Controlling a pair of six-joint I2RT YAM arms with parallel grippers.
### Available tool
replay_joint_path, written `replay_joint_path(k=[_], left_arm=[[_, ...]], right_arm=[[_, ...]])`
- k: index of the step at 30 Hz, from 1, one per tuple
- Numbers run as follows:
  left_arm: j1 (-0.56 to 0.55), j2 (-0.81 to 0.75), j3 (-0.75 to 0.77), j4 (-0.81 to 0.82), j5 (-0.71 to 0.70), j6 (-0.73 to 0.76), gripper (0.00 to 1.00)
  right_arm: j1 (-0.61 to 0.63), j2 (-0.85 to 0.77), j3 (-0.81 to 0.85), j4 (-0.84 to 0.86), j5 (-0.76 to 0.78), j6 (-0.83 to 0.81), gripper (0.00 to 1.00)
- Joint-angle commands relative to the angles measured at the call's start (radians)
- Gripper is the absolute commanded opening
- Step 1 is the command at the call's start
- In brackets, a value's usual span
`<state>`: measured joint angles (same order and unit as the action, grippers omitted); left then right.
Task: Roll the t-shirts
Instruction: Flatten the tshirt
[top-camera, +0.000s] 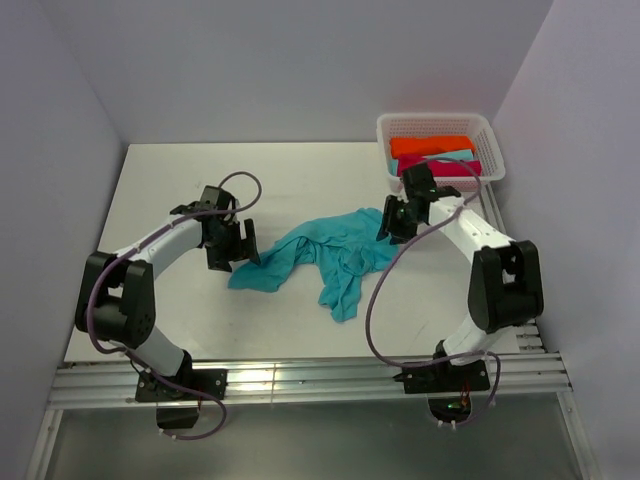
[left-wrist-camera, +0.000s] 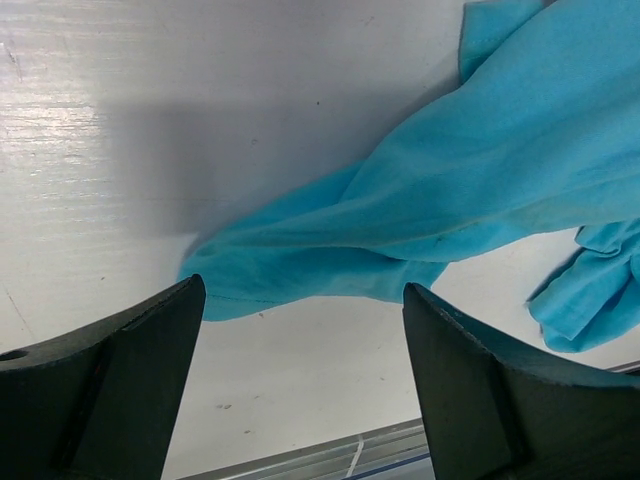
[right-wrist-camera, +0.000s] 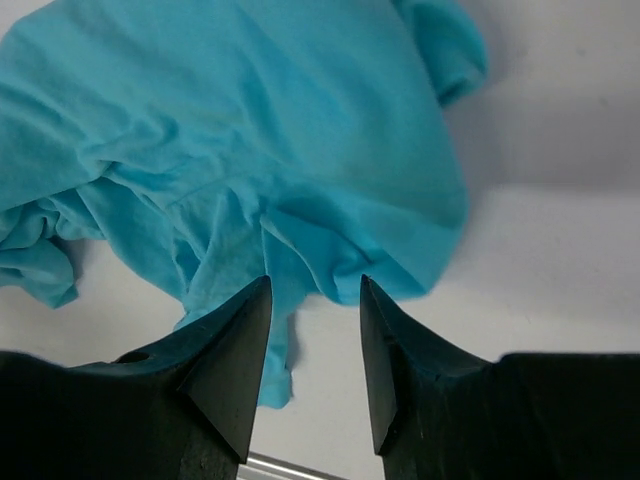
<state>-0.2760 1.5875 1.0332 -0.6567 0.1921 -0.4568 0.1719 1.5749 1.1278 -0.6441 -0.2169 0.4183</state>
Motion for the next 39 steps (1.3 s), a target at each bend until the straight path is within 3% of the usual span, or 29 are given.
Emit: replay_joint_path(k=[1,17,20,23,27,31,34,39], left_arm=[[-0.003,0.015,0.033,-0.015,-0.016,0.010,0.85],[-0.003,0.042,0.034,-0.027,-0.034,0.012,0.86],[-0.003,0.048,0.030,-0.026,-0.030,0.010,0.86],[0.000,0.051,0.021,-0.018,-0.023,0.007,0.85],[0.012,0.045,0.004,-0.014,-0.040,0.004,0.84],[0.029,0.034,-0.016,-0.029,-0.108,-0.013,0.82],[0.046,0.011,-0.045,-0.015,-0.103,-0.020,0.81],[0.055,0.020,-0.090,0.011,-0.077,-0.054,0.71]], right_arm=[[0.058,0.068,0.079,0.001,0.044,-0.104,0.48],[0.136,0.249,0.118,0.086,0.022,-0.101,0.46],[0.136,0.261,0.131,0.086,0.005,-0.101,0.30],[0.136,0.240,0.141,0.074,0.001,-0.092,0.00],[0.103,0.125,0.115,0.095,-0.028,-0.043,0.00],[-0.026,0.019,0.090,0.116,-0.088,0.020,0.00],[-0.083,0.019,0.119,0.115,-0.114,0.024,0.00],[-0.089,0.013,0.138,0.107,-0.118,0.040,0.00]])
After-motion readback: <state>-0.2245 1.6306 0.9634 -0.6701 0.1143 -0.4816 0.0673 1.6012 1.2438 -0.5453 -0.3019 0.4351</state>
